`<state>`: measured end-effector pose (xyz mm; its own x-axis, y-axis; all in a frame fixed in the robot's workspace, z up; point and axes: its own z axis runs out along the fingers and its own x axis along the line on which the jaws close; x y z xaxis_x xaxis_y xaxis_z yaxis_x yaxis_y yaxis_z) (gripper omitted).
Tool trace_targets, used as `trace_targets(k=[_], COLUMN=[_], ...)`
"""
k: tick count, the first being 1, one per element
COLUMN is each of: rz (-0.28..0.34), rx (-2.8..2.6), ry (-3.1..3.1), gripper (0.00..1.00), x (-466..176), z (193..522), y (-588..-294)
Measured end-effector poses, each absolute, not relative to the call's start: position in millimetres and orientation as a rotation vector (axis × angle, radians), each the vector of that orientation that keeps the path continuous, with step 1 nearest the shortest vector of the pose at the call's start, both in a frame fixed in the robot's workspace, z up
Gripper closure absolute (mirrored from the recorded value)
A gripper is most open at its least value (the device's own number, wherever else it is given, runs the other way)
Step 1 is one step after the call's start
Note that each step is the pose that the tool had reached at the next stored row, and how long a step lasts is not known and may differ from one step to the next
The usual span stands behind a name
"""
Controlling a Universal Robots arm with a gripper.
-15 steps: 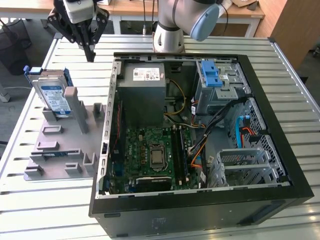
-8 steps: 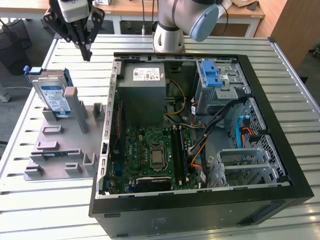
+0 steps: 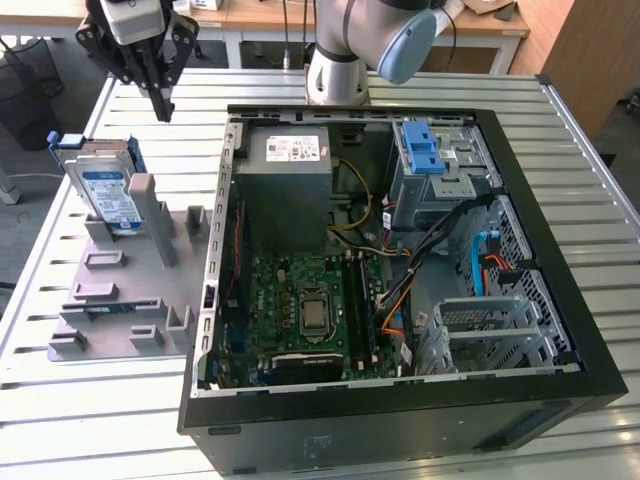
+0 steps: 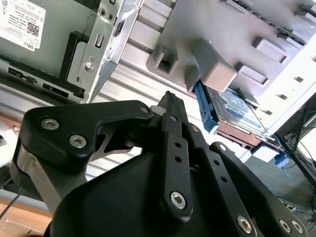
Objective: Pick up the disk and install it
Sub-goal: 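Reach for the disk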
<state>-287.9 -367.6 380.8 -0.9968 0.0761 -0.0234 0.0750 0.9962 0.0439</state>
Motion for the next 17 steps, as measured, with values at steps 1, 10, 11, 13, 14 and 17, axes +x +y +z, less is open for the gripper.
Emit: trace_targets(k=[1, 10, 11, 13, 14, 17], rz=[0.067, 0.066, 0.067, 0.066, 0.066, 0.065], rx=[0.118, 0.111, 0.102, 0.084, 0.079, 0.073], ry=[3.114, 3.13, 3.133, 3.135, 3.136, 3.136], gripper=[0.9, 0.9, 0.9, 0.9, 0.9, 0.9], x=[-290, -301, -301, -303, -304, -310], z=[381, 379, 379, 378, 378, 377], y=[-367, -366, -366, -366, -366, -366])
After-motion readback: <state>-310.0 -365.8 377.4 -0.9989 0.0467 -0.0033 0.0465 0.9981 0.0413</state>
